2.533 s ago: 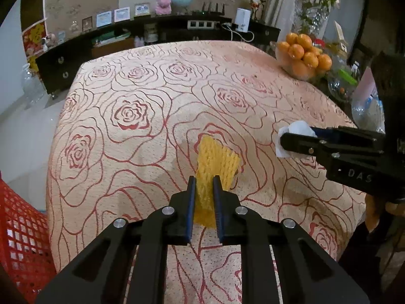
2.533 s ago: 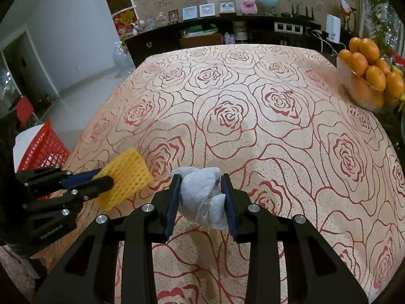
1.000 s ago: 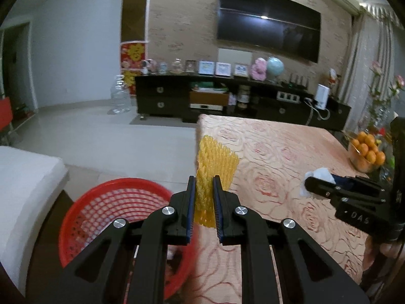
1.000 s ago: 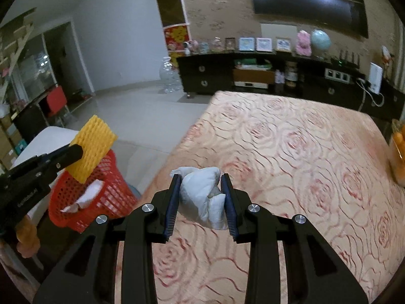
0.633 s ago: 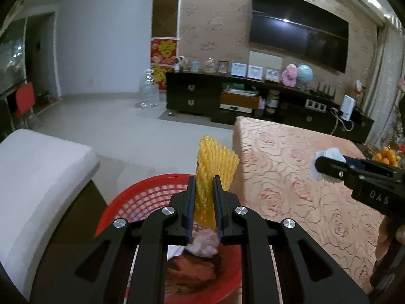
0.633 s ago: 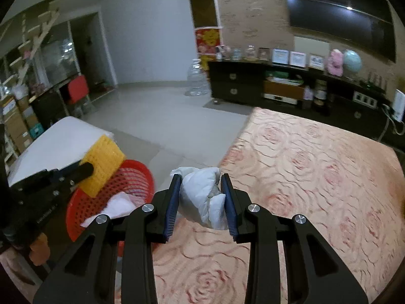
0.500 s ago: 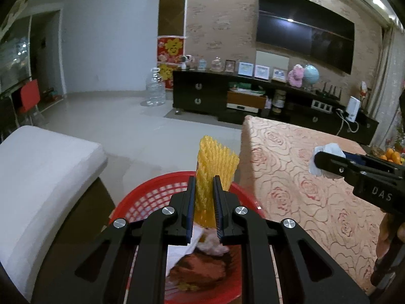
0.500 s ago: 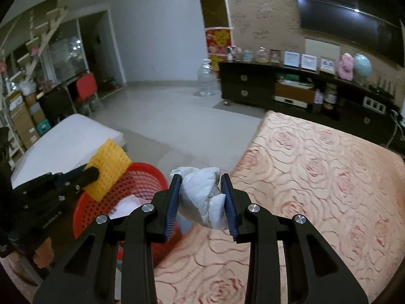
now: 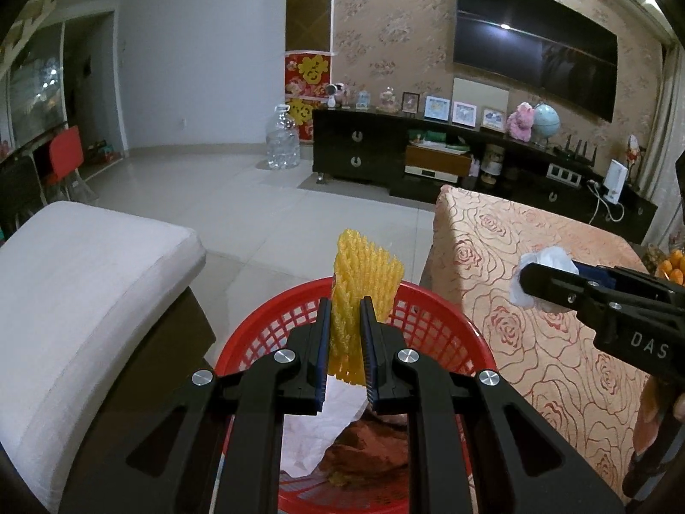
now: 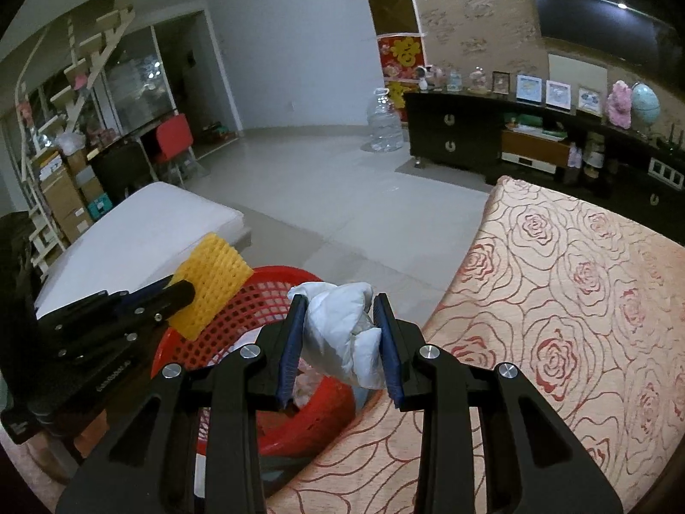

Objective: Collect trash
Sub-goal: 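Carry the foam net and tissue over the red basket and open both tools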

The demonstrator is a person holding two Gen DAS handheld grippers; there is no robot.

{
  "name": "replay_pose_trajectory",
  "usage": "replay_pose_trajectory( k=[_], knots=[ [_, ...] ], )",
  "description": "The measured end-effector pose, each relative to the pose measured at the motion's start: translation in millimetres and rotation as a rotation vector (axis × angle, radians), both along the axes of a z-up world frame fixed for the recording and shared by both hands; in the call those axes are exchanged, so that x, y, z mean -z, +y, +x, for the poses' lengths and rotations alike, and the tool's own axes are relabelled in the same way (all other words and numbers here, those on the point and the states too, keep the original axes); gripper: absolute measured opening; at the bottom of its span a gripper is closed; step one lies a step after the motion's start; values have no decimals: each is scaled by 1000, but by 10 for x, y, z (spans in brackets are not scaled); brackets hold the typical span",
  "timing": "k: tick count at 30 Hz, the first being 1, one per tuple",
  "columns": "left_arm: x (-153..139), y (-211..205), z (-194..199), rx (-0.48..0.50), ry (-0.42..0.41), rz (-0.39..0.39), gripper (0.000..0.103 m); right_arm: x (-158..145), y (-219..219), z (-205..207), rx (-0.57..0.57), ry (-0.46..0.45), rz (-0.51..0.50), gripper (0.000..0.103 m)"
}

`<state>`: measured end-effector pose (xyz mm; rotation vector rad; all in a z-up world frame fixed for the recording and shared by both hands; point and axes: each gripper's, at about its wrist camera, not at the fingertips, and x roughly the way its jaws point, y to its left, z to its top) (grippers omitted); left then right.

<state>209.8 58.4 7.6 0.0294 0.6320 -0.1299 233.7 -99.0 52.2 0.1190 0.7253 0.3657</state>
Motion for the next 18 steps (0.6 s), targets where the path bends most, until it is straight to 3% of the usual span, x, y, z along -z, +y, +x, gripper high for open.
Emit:
replay_pose_trajectory(
  k=[18],
  knots=[
    [68,109,0,-16,8,6,13,62,198,62,-47,26,17,32]
  ],
)
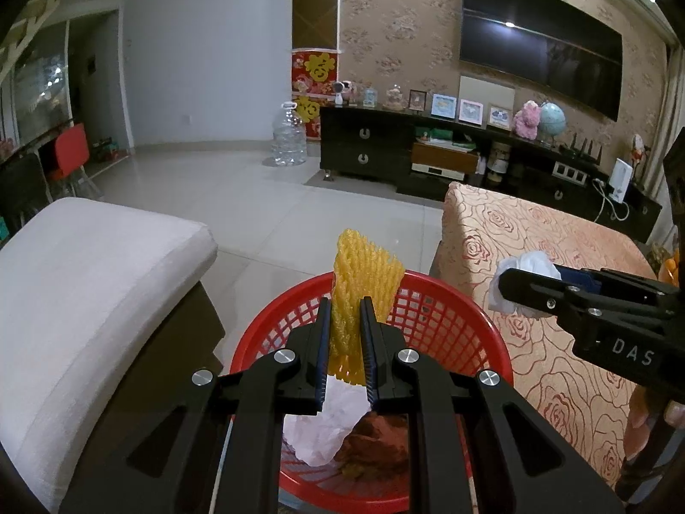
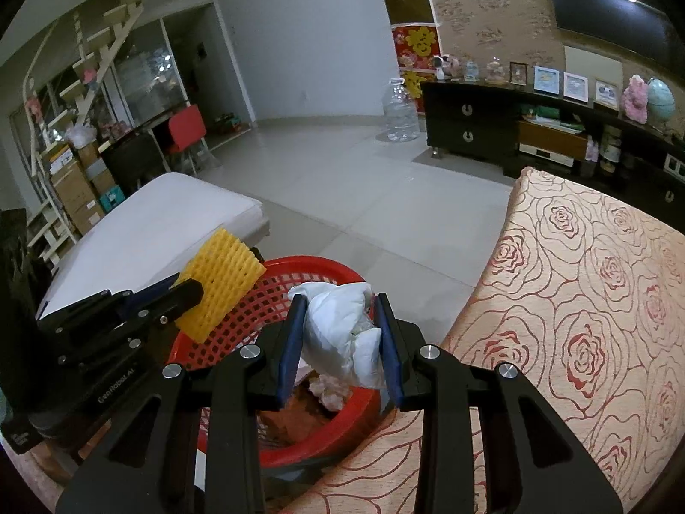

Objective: Collect trash
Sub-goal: 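Carry the foam net and tissue over the red basket and open both tools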

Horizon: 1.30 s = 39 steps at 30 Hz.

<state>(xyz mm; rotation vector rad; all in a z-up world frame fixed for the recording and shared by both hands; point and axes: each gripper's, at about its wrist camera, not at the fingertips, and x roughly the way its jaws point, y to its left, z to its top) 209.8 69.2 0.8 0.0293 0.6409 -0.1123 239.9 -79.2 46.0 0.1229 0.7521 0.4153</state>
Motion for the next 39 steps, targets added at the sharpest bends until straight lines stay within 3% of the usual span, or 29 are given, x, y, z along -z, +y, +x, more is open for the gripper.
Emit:
replay_pose_trajectory(
  k=[21,39],
  knots=[
    [13,99,-28,-21,19,38,13,6,69,43,-27,11,28,32],
    [223,133,58,-17,91,72,15,177,270,144,-81,76,53,35]
  ],
)
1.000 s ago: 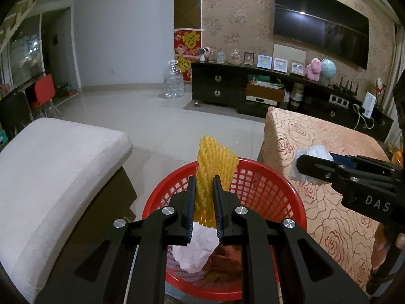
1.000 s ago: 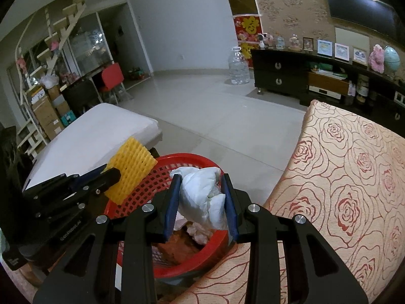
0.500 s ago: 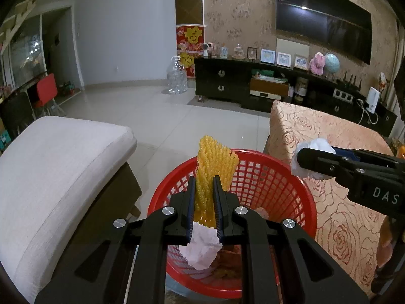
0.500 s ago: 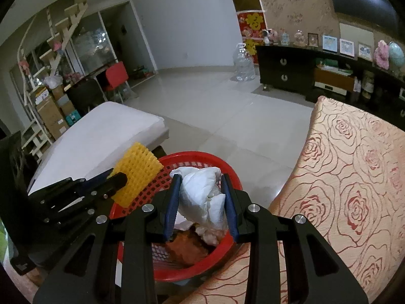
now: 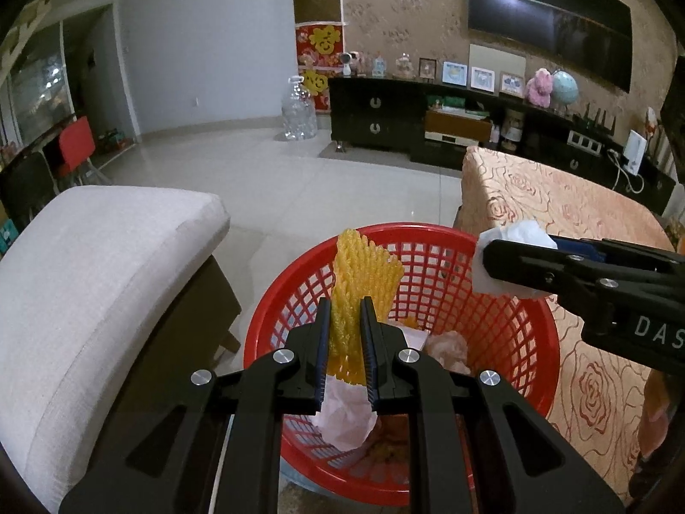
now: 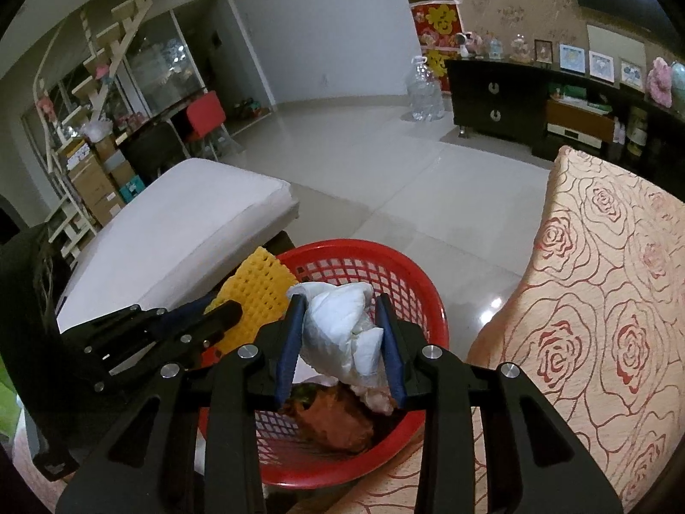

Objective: Collect trash
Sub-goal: 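Carry the foam net and tissue over the red basket and open both tools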

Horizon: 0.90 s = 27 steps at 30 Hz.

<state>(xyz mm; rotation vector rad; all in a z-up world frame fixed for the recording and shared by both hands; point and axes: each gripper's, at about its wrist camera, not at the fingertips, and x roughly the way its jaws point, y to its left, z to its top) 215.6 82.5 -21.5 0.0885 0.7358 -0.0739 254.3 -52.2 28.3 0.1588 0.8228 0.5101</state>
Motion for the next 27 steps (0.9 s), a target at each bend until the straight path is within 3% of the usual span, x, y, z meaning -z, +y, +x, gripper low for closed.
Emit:
replay_pose_trajectory(
  k=[5,15,18,27],
  knots=[
    [12,13,0,-4,11,-1,29,-5,13,-1,-3,2,16,54],
    [-46,68,-23,-47,-26,2,74,-62,-70,-18,29,-9,32,68],
    [-86,79,-42,-65,-44,8,81,-85,-124,-34,56,-20,34,74],
    [-164,74,-100,-86,-72,16,87,-110,-243,-115,109,-44,36,91]
  ],
)
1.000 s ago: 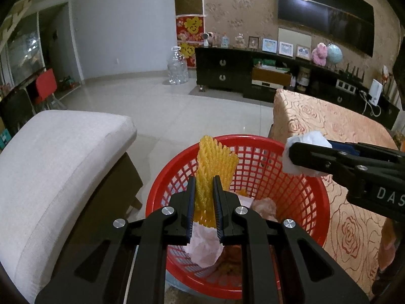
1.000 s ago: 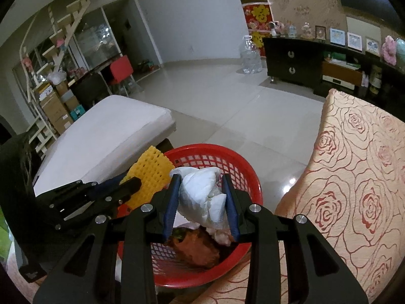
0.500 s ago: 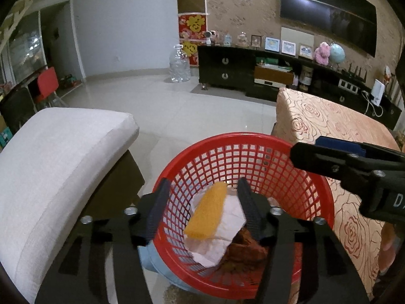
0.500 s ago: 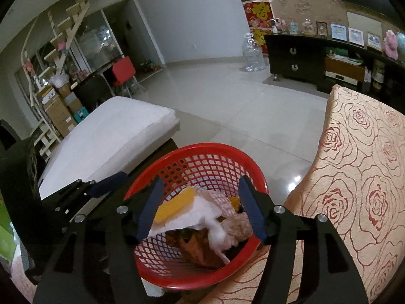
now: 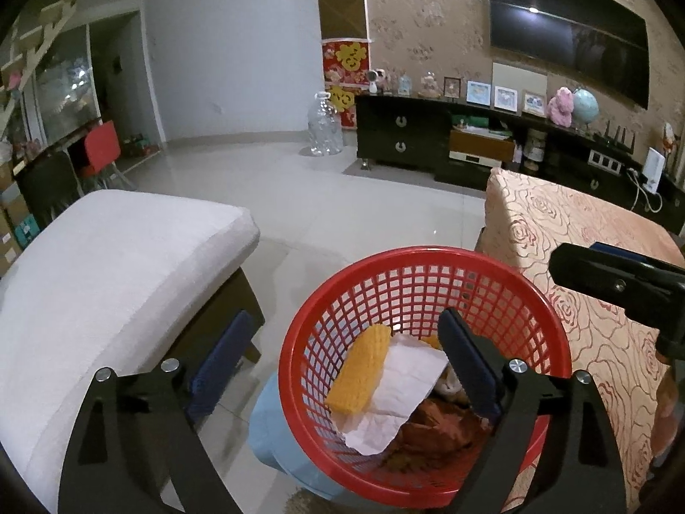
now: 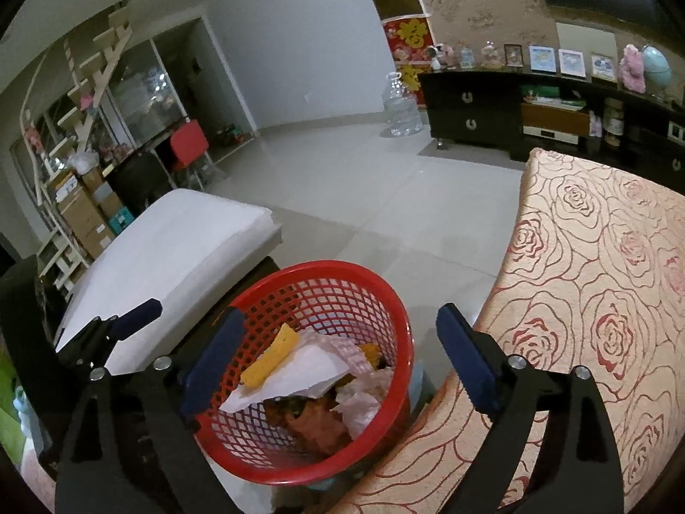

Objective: Collect trash

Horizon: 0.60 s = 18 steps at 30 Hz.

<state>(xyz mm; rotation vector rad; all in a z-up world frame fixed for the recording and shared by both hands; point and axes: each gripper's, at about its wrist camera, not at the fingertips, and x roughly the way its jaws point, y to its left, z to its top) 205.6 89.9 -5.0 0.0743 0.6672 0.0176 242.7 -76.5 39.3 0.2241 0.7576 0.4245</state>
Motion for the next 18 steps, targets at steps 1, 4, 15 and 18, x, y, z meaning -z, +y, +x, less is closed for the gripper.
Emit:
replay_pose_trajectory(
  k=[1,4,15,18],
  knots=[
    [-7,6,-9,-2,-3,-4,87,-12,0,-21,3,-5,-4,94],
    [-47,34,-52,-8,-16,-14,88,-59,6,-82,9,-27,-25,96],
    [-126,76,-297,-43,-62,2,89,-230,82,-475,17,-151,-118,96],
    [-140,100,-411,-64,-84,12,91,-223,73,-630,24,-164,-113,96]
  ],
)
